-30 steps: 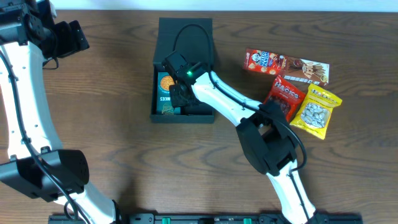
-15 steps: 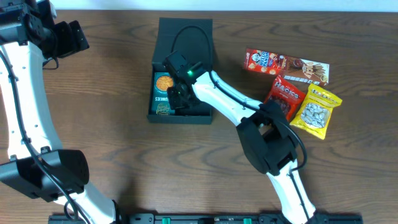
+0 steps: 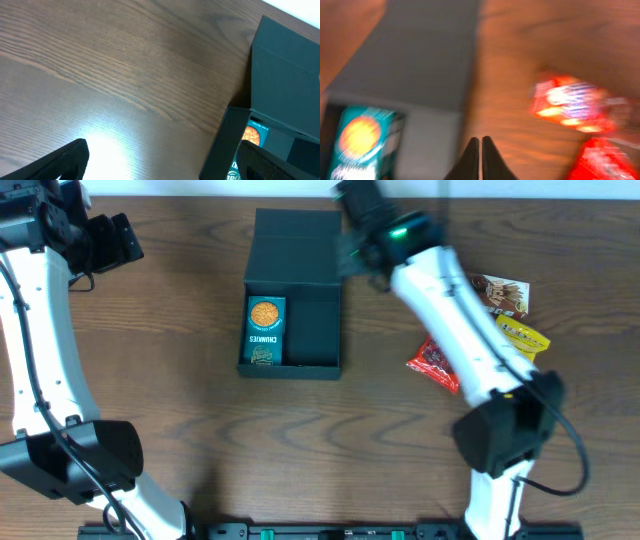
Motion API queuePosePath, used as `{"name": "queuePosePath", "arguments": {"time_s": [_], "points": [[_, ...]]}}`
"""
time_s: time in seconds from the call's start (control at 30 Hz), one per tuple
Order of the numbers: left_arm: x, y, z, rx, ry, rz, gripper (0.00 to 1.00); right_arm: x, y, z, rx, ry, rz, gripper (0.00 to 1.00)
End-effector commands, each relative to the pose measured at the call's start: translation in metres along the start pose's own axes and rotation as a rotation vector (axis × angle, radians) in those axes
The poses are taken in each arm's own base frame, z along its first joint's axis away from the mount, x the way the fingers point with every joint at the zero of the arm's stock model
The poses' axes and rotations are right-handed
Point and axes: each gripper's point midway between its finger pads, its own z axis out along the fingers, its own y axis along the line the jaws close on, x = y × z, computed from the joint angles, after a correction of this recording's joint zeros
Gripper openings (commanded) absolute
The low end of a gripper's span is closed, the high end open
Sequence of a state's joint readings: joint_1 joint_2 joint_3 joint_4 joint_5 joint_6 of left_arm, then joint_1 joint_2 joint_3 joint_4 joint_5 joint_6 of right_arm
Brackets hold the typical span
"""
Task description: Pack container
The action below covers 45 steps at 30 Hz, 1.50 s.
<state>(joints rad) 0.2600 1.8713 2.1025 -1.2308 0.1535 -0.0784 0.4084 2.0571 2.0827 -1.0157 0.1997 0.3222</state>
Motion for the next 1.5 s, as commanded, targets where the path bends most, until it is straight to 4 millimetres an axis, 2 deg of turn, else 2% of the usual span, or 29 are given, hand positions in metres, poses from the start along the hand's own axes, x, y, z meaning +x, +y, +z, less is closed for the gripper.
{"name": "queuePosePath", "arguments": {"time_s": [0.0, 0.03, 0.1, 0.23, 0.33, 0.5, 0.7, 0.83, 1.2, 1.37, 1.47], "points": [[0.003, 0.001, 0.005, 0.001, 0.018, -0.01, 0.95, -0.002, -0.076, 0.034, 0.165, 0.029, 0.155, 0.01], [0.003, 0.001, 0.005, 0.001, 0.017, -0.01, 0.95, -0.007, -0.096, 0.042, 0.167, 0.024, 0.234, 0.01], [0.003, 0.001, 0.005, 0.001, 0.017, -0.01, 0.95, -0.015, -0.116, 0.054, 0.131, 0.01, 0.321, 0.01], [0.003, 0.001, 0.005, 0.001, 0.017, -0.01, 0.95, -0.031, -0.136, 0.075, 0.065, -0.034, 0.44, 0.01], [0.003, 0.001, 0.005, 0.001, 0.018, -0.01, 0.95, -0.032, -0.144, 0.094, 0.076, -0.05, 0.488, 0.01], [0.003, 0.001, 0.005, 0.0, 0.018, -0.01, 0.95, -0.019, -0.151, 0.135, 0.12, -0.03, 0.494, 0.02], [0.006, 0.003, 0.005, -0.009, 0.03, -0.011, 0.95, 0.014, -0.164, 0.176, 0.169, 0.051, 0.572, 0.02], [0.007, 0.003, 0.005, -0.01, 0.035, -0.012, 0.95, 0.022, -0.174, 0.184, 0.187, 0.069, 0.592, 0.02], [0.007, 0.003, 0.005, -0.01, 0.036, -0.012, 0.95, 0.031, -0.207, 0.182, 0.251, 0.091, 0.627, 0.02], [0.007, 0.003, 0.005, -0.01, 0.035, -0.012, 0.95, 0.037, -0.211, 0.181, 0.26, 0.112, 0.63, 0.02], [0.007, 0.003, 0.005, -0.01, 0.036, -0.012, 0.95, 0.043, -0.206, 0.18, 0.246, 0.141, 0.626, 0.02]]}}
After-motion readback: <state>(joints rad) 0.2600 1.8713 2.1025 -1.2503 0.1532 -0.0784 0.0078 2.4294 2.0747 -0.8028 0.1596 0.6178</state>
